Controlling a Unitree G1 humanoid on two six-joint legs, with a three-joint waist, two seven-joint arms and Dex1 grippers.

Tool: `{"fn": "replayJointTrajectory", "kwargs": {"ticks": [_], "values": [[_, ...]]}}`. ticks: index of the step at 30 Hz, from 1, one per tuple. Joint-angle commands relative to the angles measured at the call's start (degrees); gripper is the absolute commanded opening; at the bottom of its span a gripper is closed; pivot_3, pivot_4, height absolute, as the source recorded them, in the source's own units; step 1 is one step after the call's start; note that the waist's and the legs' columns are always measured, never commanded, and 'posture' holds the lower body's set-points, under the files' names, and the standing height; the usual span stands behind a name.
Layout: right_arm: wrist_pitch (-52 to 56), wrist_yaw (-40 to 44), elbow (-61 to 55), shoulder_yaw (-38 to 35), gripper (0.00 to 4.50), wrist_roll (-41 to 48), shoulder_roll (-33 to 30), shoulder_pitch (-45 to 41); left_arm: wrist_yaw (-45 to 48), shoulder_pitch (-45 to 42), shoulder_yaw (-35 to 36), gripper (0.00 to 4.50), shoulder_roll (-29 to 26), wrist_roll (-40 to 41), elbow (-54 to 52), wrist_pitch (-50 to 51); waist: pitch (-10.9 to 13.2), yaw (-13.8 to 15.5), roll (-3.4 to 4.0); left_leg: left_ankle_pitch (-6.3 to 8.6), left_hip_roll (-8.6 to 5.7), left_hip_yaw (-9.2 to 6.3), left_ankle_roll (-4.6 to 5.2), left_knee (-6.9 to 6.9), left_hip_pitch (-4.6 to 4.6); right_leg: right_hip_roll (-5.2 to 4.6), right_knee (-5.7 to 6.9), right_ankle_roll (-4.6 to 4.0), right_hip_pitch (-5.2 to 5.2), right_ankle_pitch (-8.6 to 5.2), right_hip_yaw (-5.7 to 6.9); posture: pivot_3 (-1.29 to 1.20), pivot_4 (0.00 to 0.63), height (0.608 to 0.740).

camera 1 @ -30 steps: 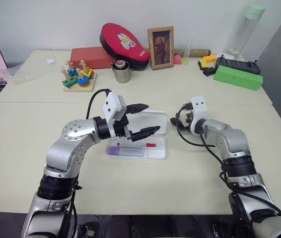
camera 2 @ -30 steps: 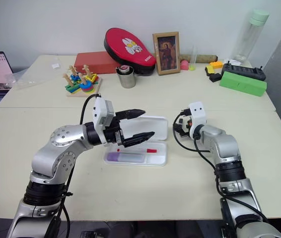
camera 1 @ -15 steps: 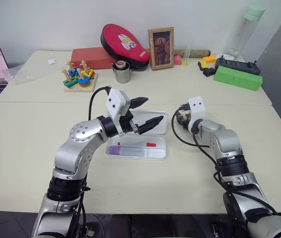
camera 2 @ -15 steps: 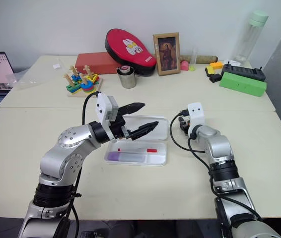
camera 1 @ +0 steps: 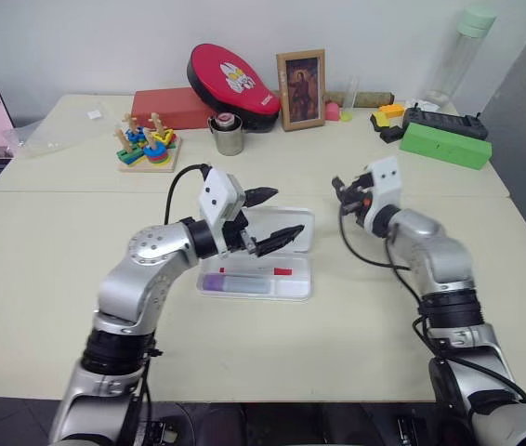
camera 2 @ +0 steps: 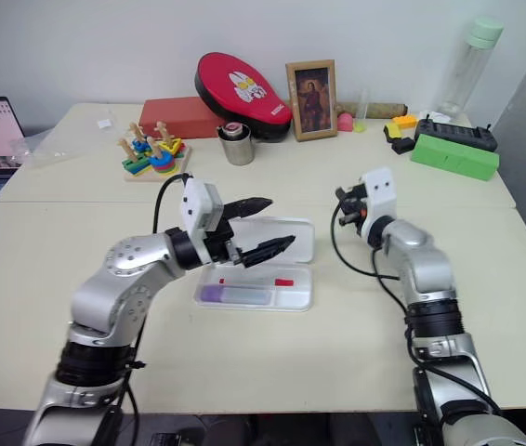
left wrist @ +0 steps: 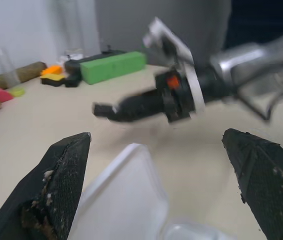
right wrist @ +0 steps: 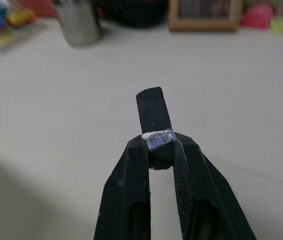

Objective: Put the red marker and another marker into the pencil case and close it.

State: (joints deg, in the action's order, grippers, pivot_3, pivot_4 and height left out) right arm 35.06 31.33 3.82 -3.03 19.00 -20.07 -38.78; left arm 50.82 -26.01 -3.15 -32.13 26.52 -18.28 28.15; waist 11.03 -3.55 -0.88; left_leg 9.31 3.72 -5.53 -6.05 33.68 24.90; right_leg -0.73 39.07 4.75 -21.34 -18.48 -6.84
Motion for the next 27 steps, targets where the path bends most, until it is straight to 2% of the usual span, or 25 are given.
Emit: {"fn": "replayJointTrajectory", "kwargs": {"ticks": [1, 4, 9, 15, 23, 25, 26, 27], "values": [[3.11, 18.78, -14.76, 2.79, 0.29, 10.5, -7.69, 4.48, 7.57, 2.72, 1.57, 4.5, -6.8, 2.06, -4.74, -0.56, -0.02, 0.14, -0.01, 0.0, 0.0, -0.01, 0.0, -0.01, -0.01, 0.0, -0.01, 0.0, 0.02, -0.01, 0.02, 0.0, 0.15, 0.74], [4.6, 23.66, -17.49, 8.14, 0.29, 10.33, -11.71, 7.12, 12.29, 4.48, 2.82, 4.5, -12.12, 2.49, -5.3, -1.41, -0.01, 0.15, -0.01, 0.01, 0.02, -0.11, 0.01, -0.03, -0.02, 0.0, -0.05, -0.05, 0.08, -0.05, 0.13, 0.0, 0.15, 0.74], [4.25, 24.55, -17.11, 16.45, 0.29, 5.76, -12.66, 8.04, 16.18, 6.87, 3.6, 4.5, -16.88, 3.4, -6.24, -1.5, 0.0, 0.1, -0.01, 0.0, 0.02, 0.04, 0.01, 0.09, -0.02, 0.0, -0.04, 0.05, 0.01, -0.07, -0.03, 0.0, 0.15, 0.74], [2.74, 23.15, -15.35, 23.92, 0.29, -0.86, -11.74, 8.4, 16.08, 8.18, 3.51, 4.5, -17.49, 2.91, -6.22, -2.12, -0.01, 0.2, -0.01, 0.0, 0.02, 0.05, 0.01, 0.14, 0.0, 0.0, -0.05, 0.23, -0.01, -0.15, -0.05, 0.0, 0.15, 0.74], [2.38, 23.43, -14.87, 26.07, 0.29, -3.81, -11.46, 8.58, 14.84, 7.77, 2.55, 4.5, -16.61, 2.33, -6.1, -2.16, -0.01, 0.25, -0.01, 0.0, 0.02, 0.05, 0.01, 0.12, 0.0, 0.0, -0.04, 0.21, 0.0, -0.14, -0.04, 0.0, 0.15, 0.74], [2.41, 23.31, -14.9, 25.57, 1.0, -3.84, -11.14, 8.5, 14.67, 7.72, 2.41, 4.5, -16.54, 2.23, -6.0, -2.26, -0.01, 0.26, -0.01, 0.0, 0.02, 0.04, 0.01, 0.12, 0.0, 0.0, -0.04, 0.21, 0.0, -0.14, -0.04, 0.0, 0.15, 0.74], [2.47, 23.31, -14.88, 25.33, 1.14, -3.87, -11.01, 8.39, 14.59, 7.69, 2.34, 4.5, -16.46, 2.17, -5.95, -2.3, -0.01, 0.26, -0.01, 0.0, 0.02, 0.05, 0.01, 0.12, 0.0, 0.0, -0.04, 0.21, 0.0, -0.14, -0.04, 0.0, 0.15, 0.74], [2.5, 23.39, -14.88, 25.21, 1.47, -3.93, -10.97, 8.32, 14.54, 7.66, 2.27, 4.5, -16.38, 2.11, -5.9, -2.34, -0.01, 0.26, -0.01, 0.0, 0.02, 0.04, 0.01, 0.12, 0.0, 0.0, -0.04, 0.21, 0.0, -0.14, -0.04, 0.0, 0.15, 0.74]]}}
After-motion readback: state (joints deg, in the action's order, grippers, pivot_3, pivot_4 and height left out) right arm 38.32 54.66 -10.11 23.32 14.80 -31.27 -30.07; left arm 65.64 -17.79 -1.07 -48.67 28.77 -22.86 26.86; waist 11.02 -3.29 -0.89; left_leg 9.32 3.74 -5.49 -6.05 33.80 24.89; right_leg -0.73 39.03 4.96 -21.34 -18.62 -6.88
